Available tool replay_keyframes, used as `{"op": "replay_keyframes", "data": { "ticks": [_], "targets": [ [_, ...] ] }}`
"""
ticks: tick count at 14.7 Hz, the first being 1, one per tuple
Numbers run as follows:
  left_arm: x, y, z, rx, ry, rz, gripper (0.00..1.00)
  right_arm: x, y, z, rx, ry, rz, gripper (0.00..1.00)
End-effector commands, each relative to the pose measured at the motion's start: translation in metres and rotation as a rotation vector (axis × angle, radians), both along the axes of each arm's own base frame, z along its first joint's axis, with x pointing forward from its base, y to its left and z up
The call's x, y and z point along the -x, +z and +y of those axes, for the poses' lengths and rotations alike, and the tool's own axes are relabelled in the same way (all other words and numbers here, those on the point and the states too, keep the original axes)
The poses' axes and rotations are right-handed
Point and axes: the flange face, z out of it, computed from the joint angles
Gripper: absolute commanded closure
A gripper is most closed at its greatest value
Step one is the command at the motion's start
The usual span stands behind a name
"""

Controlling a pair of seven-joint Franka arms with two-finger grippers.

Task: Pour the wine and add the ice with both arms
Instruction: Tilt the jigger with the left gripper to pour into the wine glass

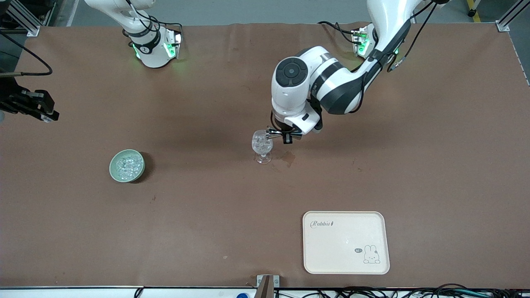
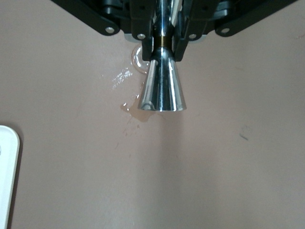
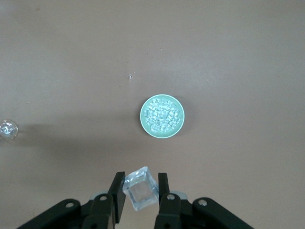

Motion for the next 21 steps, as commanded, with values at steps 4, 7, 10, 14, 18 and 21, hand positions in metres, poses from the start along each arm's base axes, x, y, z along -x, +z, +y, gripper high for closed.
{"op": "replay_keyframes", "data": {
  "ticks": [4,7,10,14,18,21],
  "targets": [
    [0.002,-0.011,-0.017,-0.077,-0.007,-0.03,0.99,-0.002,0.001,0.0,0.002,-0.001,-0.008,0.93],
    [-0.003,0.002,-0.015,-0.095,0.004,-0.03,0.99,-0.002,0.001,0.0,0.002,-0.001,-0.011,0.93],
    [0.0,0.008,-0.018,-0.104,-0.001,-0.032,0.99,-0.002,0.001,0.001,0.002,0.0,-0.01,0.93],
    [0.004,0.014,-0.023,-0.11,-0.006,-0.043,0.99,-0.002,0.0,0.001,0.002,0.0,-0.008,0.93],
    [0.006,0.012,-0.027,-0.165,-0.013,-0.08,0.99,-0.002,0.0,0.002,0.002,0.0,-0.008,0.93],
    [0.007,0.011,-0.029,-0.185,-0.013,-0.099,0.99,-0.002,-0.001,0.002,0.002,0.0,-0.007,0.93]
  ]
}}
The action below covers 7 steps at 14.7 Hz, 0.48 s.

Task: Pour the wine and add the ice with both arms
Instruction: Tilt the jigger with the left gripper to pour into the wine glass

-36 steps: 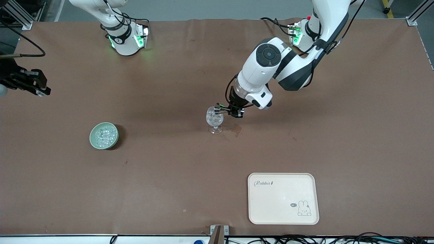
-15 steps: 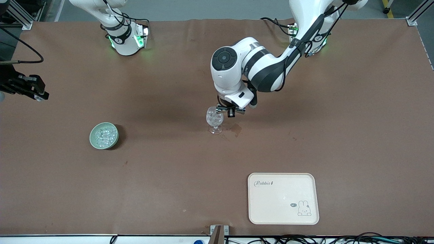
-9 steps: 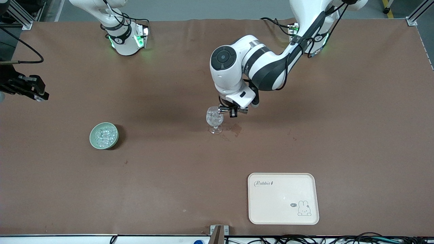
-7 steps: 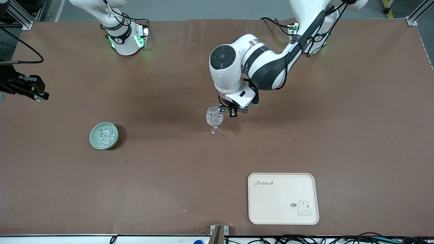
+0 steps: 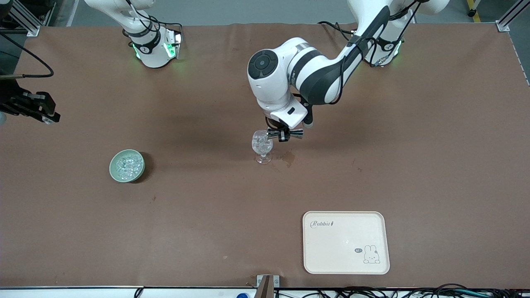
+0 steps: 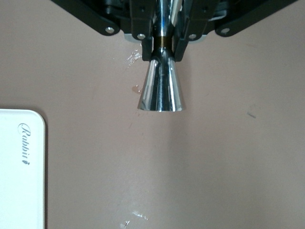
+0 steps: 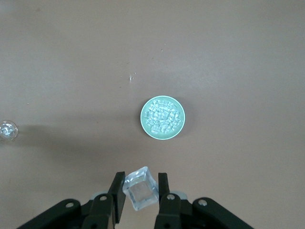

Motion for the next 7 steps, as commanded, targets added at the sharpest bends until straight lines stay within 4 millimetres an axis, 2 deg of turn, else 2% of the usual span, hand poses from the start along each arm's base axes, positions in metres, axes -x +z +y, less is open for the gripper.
{"op": "replay_keyframes", "data": {
  "ticks": [1,7],
  "targets": [
    [0.0,0.006,-0.004,-0.029,0.006,-0.028,0.99,0.0,0.001,0.001,0.0,-0.002,-0.004,0.93],
    [-0.01,0.021,0.004,-0.001,0.02,-0.036,0.99,0.0,0.001,0.0,0.0,-0.004,-0.004,0.93]
  ]
}}
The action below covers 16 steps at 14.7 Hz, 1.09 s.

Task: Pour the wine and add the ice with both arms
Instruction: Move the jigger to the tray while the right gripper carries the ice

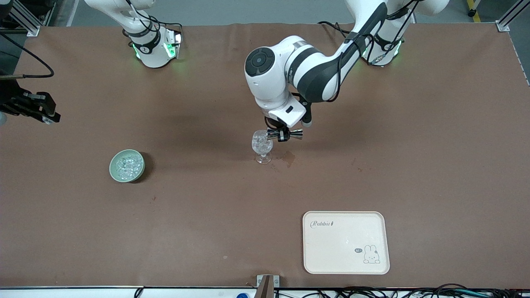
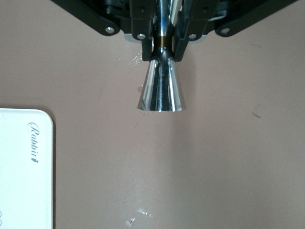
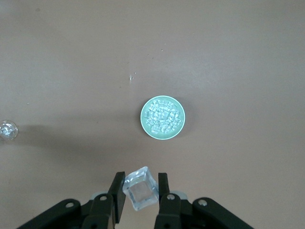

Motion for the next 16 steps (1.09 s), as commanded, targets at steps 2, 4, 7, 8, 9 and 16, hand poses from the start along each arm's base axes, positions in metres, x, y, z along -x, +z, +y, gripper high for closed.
{"op": "replay_keyframes", "data": {
  "ticks": [2,4,7,8,9,16],
  "targets": [
    [-0.014,0.015,0.01,0.026,0.031,-0.01,0.99,0.0,0.001,0.001,0.0,-0.002,-0.005,0.93],
    [-0.03,0.023,0.019,0.131,0.078,0.013,0.99,0.0,0.001,0.001,0.0,-0.002,-0.005,0.93],
    [-0.069,0.045,0.053,0.32,0.112,0.04,0.99,0.0,0.001,0.002,0.0,-0.002,-0.005,0.93],
    [-0.086,0.049,0.069,0.399,0.104,0.06,0.99,0.0,0.001,0.003,-0.003,-0.004,-0.005,0.93],
    [-0.105,0.052,0.09,0.459,0.121,0.06,0.99,-0.001,0.0,0.006,-0.004,-0.005,-0.004,0.93],
    [-0.219,0.017,0.239,0.899,0.269,-0.048,0.99,-0.027,-0.03,0.085,-0.073,-0.034,-0.021,0.93]
  ]
}}
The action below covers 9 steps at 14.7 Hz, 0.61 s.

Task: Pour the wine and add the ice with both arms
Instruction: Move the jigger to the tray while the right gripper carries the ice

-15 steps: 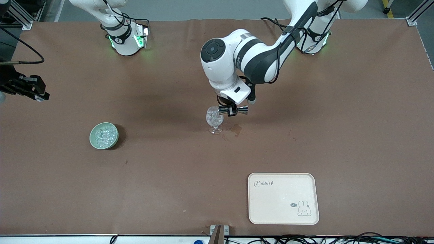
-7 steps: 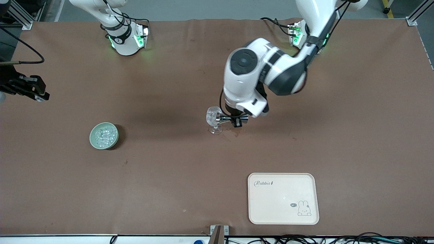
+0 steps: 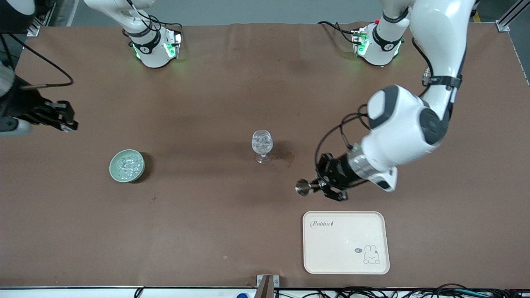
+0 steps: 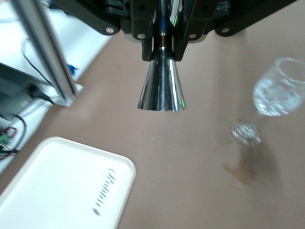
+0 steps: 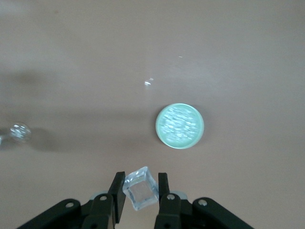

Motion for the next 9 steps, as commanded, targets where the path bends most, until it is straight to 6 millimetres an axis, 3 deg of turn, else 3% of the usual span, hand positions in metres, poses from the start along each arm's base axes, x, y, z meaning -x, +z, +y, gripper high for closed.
{"op": "replay_keyframes", "data": {
  "ticks": [1,4,6,9],
  "targets": [
    [-0.032,-0.035,0.043,0.19,0.068,-0.044,0.99,-0.011,-0.014,0.052,-0.034,-0.063,-0.009,0.94],
    [-0.063,-0.07,0.092,0.266,0.143,-0.121,0.99,-0.016,-0.036,0.115,-0.039,-0.078,-0.016,0.95],
    [-0.083,-0.099,0.12,0.367,0.222,-0.113,0.99,-0.014,-0.06,0.168,-0.03,-0.095,-0.005,0.95],
    [-0.093,-0.128,0.153,0.476,0.279,-0.159,0.99,-0.011,-0.098,0.252,-0.029,-0.128,-0.009,0.95]
  ]
}}
